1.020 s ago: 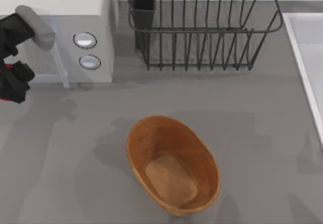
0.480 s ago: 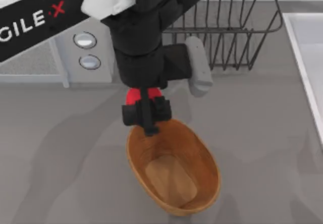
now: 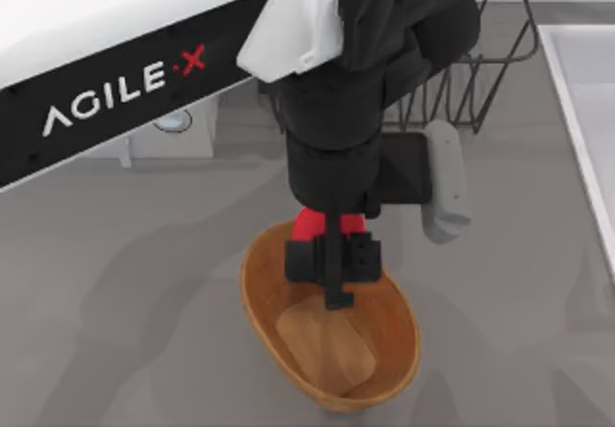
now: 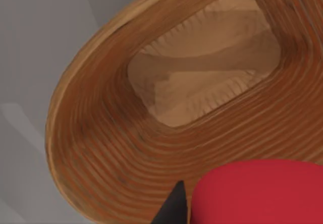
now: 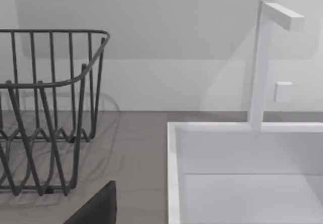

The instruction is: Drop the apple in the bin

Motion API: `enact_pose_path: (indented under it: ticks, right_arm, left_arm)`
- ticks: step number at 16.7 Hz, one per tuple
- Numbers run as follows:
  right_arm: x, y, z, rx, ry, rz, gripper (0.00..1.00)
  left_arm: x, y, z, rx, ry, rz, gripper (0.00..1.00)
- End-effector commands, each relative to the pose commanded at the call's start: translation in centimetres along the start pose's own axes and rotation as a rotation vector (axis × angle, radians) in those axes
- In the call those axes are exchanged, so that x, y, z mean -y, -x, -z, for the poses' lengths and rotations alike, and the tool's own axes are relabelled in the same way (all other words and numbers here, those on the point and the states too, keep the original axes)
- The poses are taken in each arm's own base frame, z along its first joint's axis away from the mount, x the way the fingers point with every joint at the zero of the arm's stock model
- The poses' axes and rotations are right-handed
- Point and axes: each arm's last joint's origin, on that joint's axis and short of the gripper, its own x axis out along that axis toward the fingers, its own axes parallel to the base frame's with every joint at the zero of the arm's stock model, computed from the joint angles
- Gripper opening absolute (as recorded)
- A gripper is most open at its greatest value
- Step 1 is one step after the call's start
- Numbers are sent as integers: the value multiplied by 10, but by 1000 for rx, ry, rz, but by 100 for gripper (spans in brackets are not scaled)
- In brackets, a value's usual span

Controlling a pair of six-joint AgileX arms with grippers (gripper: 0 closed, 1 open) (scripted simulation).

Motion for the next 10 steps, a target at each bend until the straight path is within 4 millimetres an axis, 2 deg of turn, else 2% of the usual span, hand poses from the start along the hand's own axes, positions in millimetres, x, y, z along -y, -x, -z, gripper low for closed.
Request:
enact_pose_path:
  ticks: [4,10]
  right_arm:
    - [0,0,0,0,0,0,100]
    - [0,0,0,0,0,0,100]
  left_arm:
    - [-1,-8,1,3,4,-3,0]
    - [-2,-56,1,5,3,-2,0]
